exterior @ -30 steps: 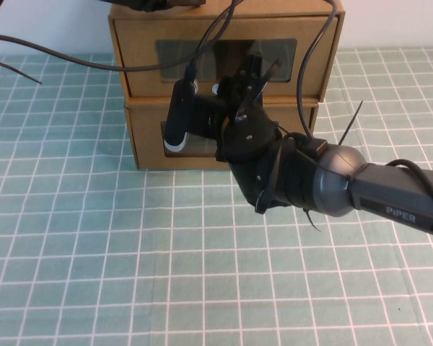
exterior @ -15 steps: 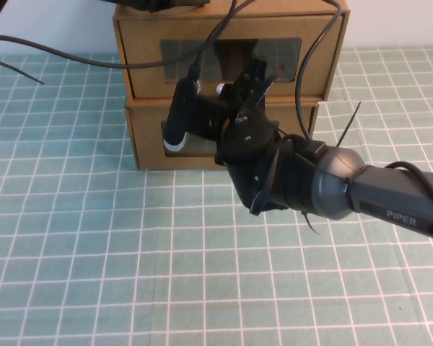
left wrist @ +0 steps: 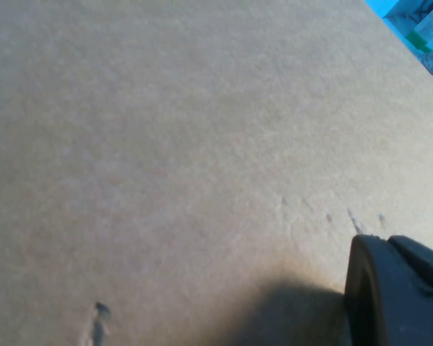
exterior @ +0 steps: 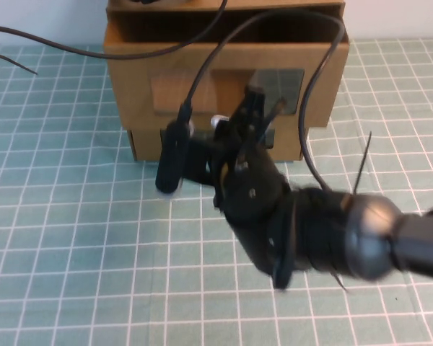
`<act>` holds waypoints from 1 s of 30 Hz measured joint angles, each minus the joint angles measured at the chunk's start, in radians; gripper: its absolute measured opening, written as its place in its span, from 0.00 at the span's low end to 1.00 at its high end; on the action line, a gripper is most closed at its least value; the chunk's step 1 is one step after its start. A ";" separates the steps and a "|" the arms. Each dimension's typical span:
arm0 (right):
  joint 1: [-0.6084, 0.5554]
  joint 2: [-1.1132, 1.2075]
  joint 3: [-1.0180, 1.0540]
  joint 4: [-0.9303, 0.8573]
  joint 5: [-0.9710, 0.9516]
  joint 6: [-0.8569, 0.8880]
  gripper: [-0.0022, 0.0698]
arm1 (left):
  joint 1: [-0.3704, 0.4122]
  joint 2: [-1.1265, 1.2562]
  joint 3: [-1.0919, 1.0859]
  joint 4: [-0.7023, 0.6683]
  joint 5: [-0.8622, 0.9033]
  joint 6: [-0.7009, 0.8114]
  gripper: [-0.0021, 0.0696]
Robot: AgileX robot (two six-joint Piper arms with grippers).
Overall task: Open the shoe box
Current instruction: 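Pull the top drawer of the cardboard box fully open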
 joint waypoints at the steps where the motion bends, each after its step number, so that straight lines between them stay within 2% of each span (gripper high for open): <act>1: 0.016 -0.017 0.026 0.000 0.002 0.014 0.05 | 0.001 0.000 0.000 -0.002 0.002 0.000 0.02; 11: 0.152 -0.125 0.185 0.081 0.066 0.085 0.05 | 0.002 0.002 0.000 -0.004 0.004 0.000 0.02; 23: 0.176 -0.131 0.213 0.108 0.082 0.090 0.06 | 0.007 0.002 0.000 -0.012 0.013 0.002 0.02; 27: 0.177 -0.133 0.213 0.118 0.083 0.101 0.17 | 0.011 0.002 0.000 -0.022 0.020 0.004 0.02; 30: 0.177 -0.142 0.213 0.132 0.075 0.103 0.34 | 0.011 -0.002 -0.013 -0.016 0.033 0.004 0.02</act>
